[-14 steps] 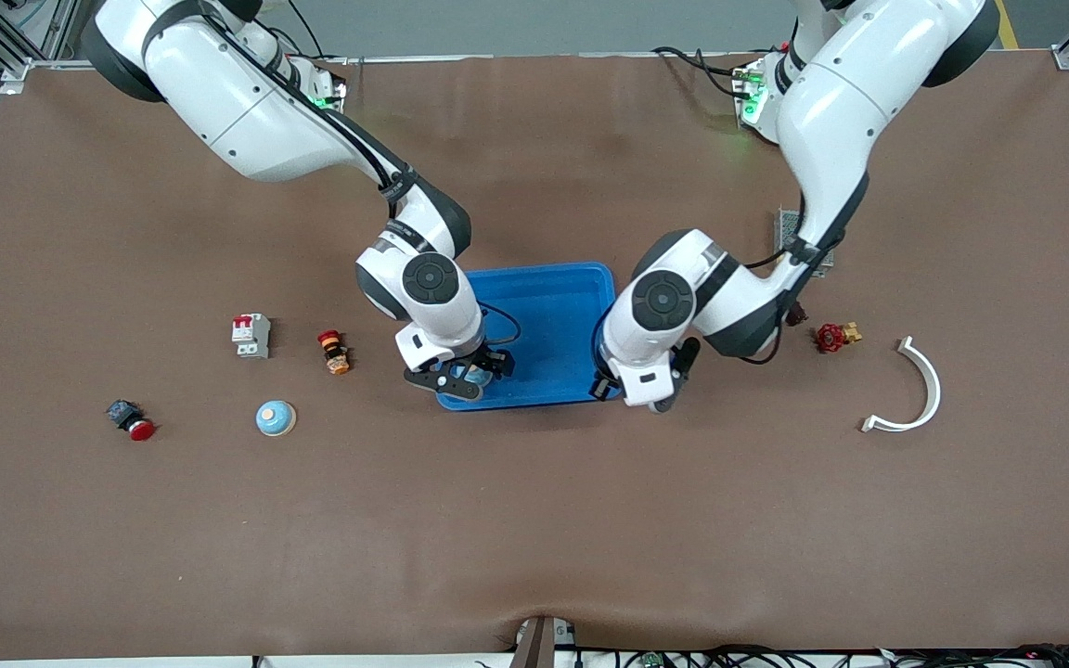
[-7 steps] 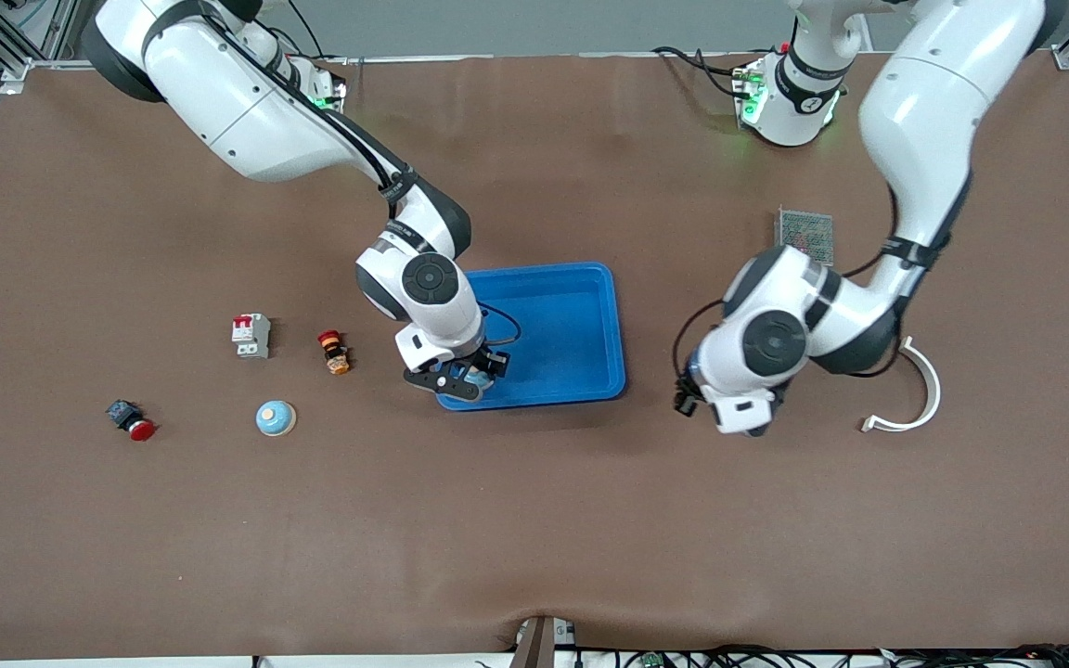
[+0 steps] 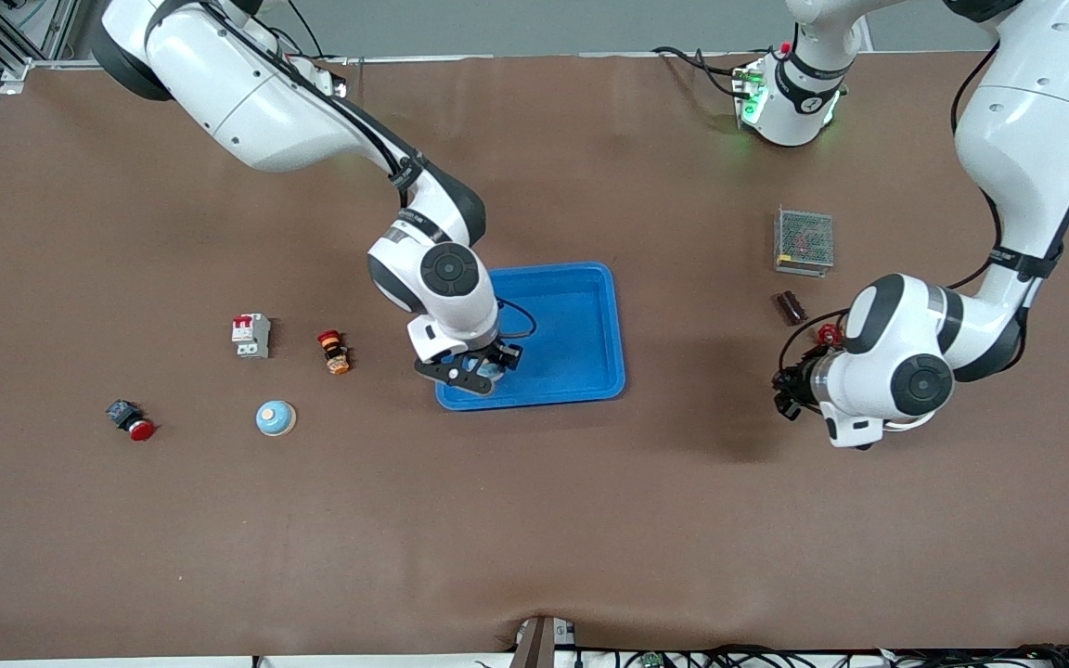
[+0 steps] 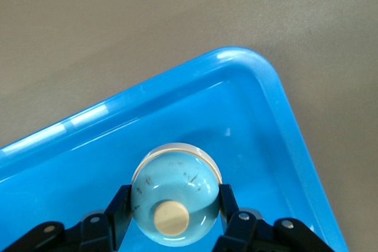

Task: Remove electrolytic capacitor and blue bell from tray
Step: 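Lift the bell out with the right gripper while the left gripper carries the capacitor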

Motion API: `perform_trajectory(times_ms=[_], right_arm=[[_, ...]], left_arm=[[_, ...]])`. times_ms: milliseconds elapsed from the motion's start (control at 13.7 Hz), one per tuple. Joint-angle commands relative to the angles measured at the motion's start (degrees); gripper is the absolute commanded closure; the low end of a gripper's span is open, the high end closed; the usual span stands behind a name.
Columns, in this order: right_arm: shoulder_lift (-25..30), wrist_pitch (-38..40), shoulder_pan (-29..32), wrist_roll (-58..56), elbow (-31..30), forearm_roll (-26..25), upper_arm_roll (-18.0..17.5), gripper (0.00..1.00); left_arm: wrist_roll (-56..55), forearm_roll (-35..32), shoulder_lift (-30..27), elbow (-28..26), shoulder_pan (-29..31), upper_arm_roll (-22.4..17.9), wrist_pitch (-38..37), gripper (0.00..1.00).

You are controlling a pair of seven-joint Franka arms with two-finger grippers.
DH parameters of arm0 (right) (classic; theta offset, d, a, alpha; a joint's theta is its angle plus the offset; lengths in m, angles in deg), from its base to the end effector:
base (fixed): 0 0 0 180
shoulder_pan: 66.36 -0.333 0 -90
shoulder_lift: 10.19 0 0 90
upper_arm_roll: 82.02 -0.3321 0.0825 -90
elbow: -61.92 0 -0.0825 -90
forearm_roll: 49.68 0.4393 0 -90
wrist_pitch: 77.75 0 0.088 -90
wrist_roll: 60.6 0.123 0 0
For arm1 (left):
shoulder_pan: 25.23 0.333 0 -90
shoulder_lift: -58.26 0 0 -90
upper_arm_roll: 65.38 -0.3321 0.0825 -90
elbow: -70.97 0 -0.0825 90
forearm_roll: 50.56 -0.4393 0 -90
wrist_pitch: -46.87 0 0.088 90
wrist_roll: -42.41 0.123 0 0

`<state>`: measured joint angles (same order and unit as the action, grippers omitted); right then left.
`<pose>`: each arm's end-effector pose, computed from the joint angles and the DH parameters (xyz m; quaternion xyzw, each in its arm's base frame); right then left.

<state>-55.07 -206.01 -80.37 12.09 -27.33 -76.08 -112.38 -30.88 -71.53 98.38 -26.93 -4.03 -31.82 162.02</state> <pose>0.5875 0.4771 0.1931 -0.9854 0.1699 -0.0053 0.0113 0.6790 -0.0985 0.1786 -0.8877 -0.4404 0.1190 0.0622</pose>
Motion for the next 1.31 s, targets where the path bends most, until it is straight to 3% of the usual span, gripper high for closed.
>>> perform_trajectory(times_ms=[0, 219, 583, 656, 729, 875, 948, 1239], right_arm=[[0.67, 2.83, 1.79, -0.43, 1.8, -0.75, -0.84, 1.0], [1.55, 3.19, 8.1, -12.34, 1.62, -0.67, -0.84, 1.0], [3.66, 5.39, 18.56, -28.0, 1.62, -0.67, -0.84, 1.0], [4.18, 5.39, 20.85, -31.08, 1.62, -0.67, -0.84, 1.0], [4.36, 5.48, 22.87, -33.98, 1.62, -0.67, -0.84, 1.0], [5.33, 5.48, 26.82, -40.04, 1.62, -0.67, -0.76, 1.0], [5.59, 5.48, 29.19, -43.29, 1.36, -0.75, -0.76, 1.0], [6.21, 4.95, 37.99, -55.87, 0.57, -0.75, -0.67, 1.0]], left_arm=[[1.38, -6.25, -1.35, -3.43, 4.43, 0.97, -0.01, 1.0], [7.27, -7.76, -1.35, -4.49, 8.32, 1.06, 0.26, 1.0], [7.37, -9.34, -0.56, -4.67, 8.24, 0.97, 1.31, 1.0], [7.37, -10.22, -0.39, -4.58, 8.33, 0.97, 1.4, 0.96], [7.37, -10.4, -0.04, -4.41, 8.33, 0.97, 1.49, 0.78], [7.45, -10.4, 0.05, -4.14, 8.24, 0.97, 1.49, 0.18], [7.28, -10.4, -0.21, -3.97, 7.98, 0.97, 1.49, 0.0], [7.1, -10.4, -0.82, -1.08, 7.62, 1.76, 0.7, 0.0]])
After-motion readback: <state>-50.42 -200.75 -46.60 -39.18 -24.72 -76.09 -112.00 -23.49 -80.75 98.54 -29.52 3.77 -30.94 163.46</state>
